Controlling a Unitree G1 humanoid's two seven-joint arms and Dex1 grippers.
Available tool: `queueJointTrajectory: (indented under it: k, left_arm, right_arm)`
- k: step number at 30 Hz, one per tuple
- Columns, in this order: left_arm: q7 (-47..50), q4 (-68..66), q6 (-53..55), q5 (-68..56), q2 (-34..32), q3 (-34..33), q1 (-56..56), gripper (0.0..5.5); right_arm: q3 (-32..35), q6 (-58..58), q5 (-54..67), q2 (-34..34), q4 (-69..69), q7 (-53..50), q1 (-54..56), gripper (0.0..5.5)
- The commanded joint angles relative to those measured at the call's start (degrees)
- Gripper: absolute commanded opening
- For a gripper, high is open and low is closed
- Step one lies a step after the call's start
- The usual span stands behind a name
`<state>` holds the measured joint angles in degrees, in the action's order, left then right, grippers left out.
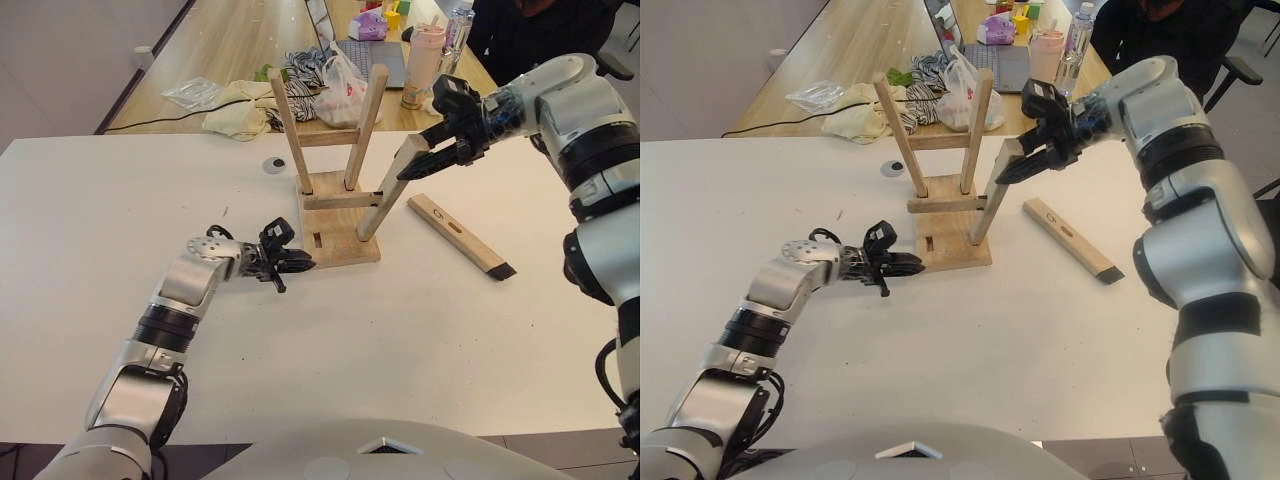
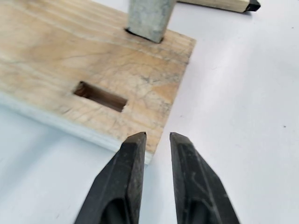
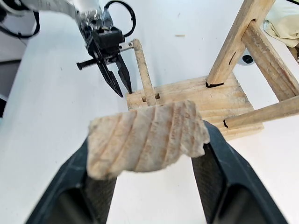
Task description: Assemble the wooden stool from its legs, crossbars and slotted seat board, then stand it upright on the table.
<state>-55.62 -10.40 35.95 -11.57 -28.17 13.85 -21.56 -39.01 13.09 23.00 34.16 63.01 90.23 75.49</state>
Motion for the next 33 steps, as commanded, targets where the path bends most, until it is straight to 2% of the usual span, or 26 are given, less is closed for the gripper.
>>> queueJointTrajectory:
  k: [1, 2, 7, 10, 12, 15, 17, 21, 24, 26, 29, 31, 33]
  left_arm:
    - [1.59, -1.58, 2.42, 1.55, -1.95, 0.12, 1.91, 0.89]
    - [1.64, -1.63, 2.39, 1.49, -1.97, 0.09, 1.87, 0.89]
    - [1.83, -1.92, 2.24, 1.08, -1.69, 0.31, 1.43, 0.89]
    - [1.76, -2.10, 2.06, 0.95, -1.81, 0.31, 1.33, 0.89]
    - [1.79, -2.01, 2.15, 0.88, -1.86, 0.21, 1.20, 0.89]
    - [2.26, -0.80, 2.85, 0.36, -2.38, -0.69, 1.61, 0.89]
    - [2.72, 2.13, 4.07, -1.15, -3.54, -3.16, 3.50, 0.89]
    - [3.63, 14.65, 10.32, -10.66, -5.20, -15.91, 10.13, 0.89]
    - [4.74, 22.14, 15.35, -19.80, -5.51, -27.19, 13.76, 0.89]
    - [6.16, 22.03, 17.18, -23.80, -5.37, -31.52, 11.21, 0.89]
    - [10.02, 16.73, 16.38, -23.21, -4.69, -30.86, 3.75, 0.89]
    - [12.39, 13.49, 14.46, -21.61, -4.07, -29.40, -0.43, 0.89]
    - [15.23, 11.36, 12.64, -22.31, -2.66, -31.14, -4.18, 0.89]
  right_arm:
    - [-2.18, 2.57, -3.73, -1.80, 1.02, 2.26, -4.47, 2.06]
    - [-2.23, 2.58, -4.03, -1.60, 0.85, 2.26, -4.56, 2.45]
    - [-2.88, 1.43, -4.32, -0.19, -1.27, 2.26, -5.70, 3.29]
    - [-5.34, -2.40, -5.96, 1.80, -2.78, 2.27, -6.90, 3.46]
    - [-3.19, -6.89, -11.86, 1.28, 0.04, 0.71, -7.69, 3.46]
    - [1.56, -10.69, -16.61, 1.27, 1.96, -9.89, -10.01, 3.46]
    - [8.05, -8.57, -16.16, 2.55, 2.15, -19.42, -12.86, 3.46]
    - [20.57, 1.37, -12.25, 10.02, -10.13, -28.25, -26.18, 4.14]
    - [26.52, 10.04, -10.94, 14.54, -27.14, -32.87, -40.75, 4.14]
    - [29.14, 15.54, -9.20, 13.91, -35.98, -35.30, -48.59, 4.14]
    - [29.70, 17.56, -9.37, 9.76, -40.28, -38.53, -55.20, 4.14]
    - [29.49, 16.65, -11.47, 7.92, -39.69, -41.59, -57.67, 3.83]
    - [29.07, 14.70, -14.12, 7.78, -40.44, -44.29, -60.37, 3.51]
